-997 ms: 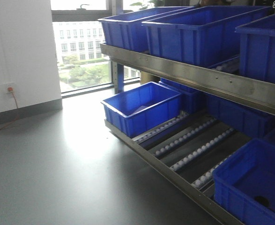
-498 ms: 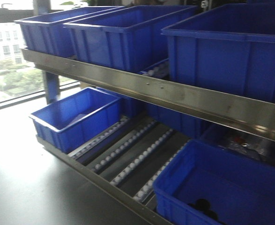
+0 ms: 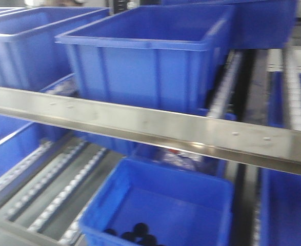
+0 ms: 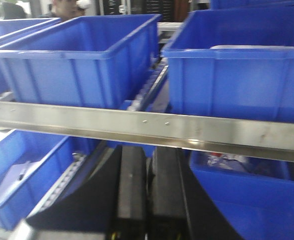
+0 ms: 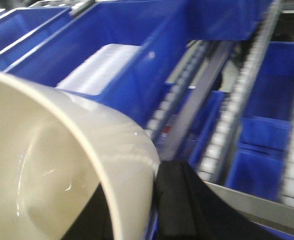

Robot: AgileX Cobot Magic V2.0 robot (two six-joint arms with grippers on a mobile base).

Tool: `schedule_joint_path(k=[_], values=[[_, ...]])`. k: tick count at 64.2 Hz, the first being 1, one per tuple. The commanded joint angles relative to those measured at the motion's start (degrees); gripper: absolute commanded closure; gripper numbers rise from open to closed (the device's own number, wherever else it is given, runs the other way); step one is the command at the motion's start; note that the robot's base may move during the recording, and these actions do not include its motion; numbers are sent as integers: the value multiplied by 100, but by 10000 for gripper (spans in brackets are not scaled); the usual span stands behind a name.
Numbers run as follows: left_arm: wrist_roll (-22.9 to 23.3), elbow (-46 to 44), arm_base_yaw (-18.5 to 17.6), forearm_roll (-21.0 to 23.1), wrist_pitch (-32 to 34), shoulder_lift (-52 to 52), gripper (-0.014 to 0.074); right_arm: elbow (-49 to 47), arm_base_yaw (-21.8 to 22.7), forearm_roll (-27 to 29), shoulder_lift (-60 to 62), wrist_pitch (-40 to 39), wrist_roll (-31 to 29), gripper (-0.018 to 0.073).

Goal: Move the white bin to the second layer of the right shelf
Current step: 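Drive the base up to the roller shelf, bin held in right gripper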

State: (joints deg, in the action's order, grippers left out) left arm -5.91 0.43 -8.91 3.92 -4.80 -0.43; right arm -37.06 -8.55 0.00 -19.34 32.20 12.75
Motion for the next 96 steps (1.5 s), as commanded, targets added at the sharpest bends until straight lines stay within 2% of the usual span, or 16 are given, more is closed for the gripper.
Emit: schedule_joint_path(k=[1,96], values=[[20,211,-21,31,480,-80,512,-178,26,-57,-65,-599,-11,502],[20,211,-21,31,480,-80,512,-178,26,-57,-65,-596,-11,502]])
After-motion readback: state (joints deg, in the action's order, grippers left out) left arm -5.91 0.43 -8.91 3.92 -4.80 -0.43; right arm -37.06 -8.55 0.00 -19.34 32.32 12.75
